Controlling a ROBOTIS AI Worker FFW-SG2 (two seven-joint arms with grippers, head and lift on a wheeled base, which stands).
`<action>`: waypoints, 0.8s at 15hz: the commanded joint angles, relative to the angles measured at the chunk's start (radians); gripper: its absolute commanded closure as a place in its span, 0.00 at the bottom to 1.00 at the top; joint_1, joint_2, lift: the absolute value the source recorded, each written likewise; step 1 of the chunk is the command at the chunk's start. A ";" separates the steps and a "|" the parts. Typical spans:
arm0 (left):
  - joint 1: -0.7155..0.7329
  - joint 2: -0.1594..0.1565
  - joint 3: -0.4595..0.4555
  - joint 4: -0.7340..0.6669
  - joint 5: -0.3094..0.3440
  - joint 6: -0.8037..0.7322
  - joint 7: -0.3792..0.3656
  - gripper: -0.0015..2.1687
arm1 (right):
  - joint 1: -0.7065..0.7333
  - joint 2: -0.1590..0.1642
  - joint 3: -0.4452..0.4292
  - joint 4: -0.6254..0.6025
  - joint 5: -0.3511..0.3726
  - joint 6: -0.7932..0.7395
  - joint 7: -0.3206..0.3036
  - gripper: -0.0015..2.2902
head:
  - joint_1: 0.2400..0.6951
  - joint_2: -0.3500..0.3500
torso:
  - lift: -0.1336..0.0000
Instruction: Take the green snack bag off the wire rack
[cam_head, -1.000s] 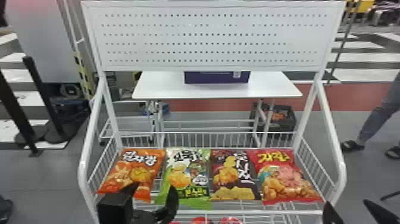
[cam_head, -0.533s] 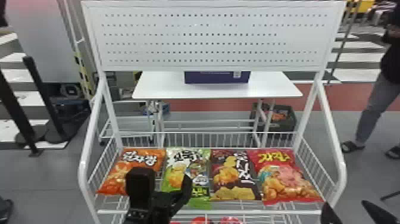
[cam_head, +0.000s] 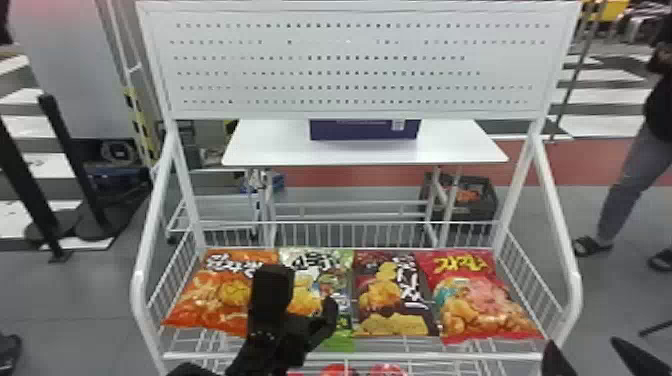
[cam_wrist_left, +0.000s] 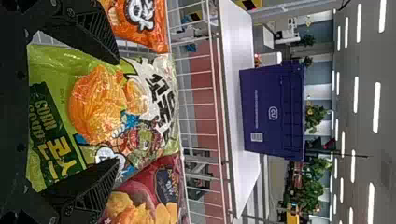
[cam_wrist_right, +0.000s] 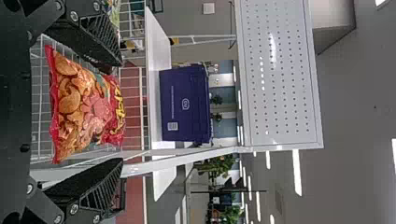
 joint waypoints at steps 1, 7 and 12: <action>-0.017 -0.002 -0.006 0.031 -0.001 0.010 0.008 0.07 | -0.001 -0.001 -0.001 0.001 0.000 0.000 0.000 0.07 | 0.57 0.50 | 1.00; -0.039 -0.005 -0.007 0.047 0.006 0.084 0.002 0.10 | -0.002 -0.005 -0.004 0.004 -0.002 0.000 0.000 0.07 | 0.57 0.50 | 1.00; -0.050 -0.008 -0.006 0.053 0.011 0.139 -0.012 0.21 | -0.002 -0.005 -0.006 0.002 -0.005 0.000 0.000 0.07 | 0.57 0.50 | 1.00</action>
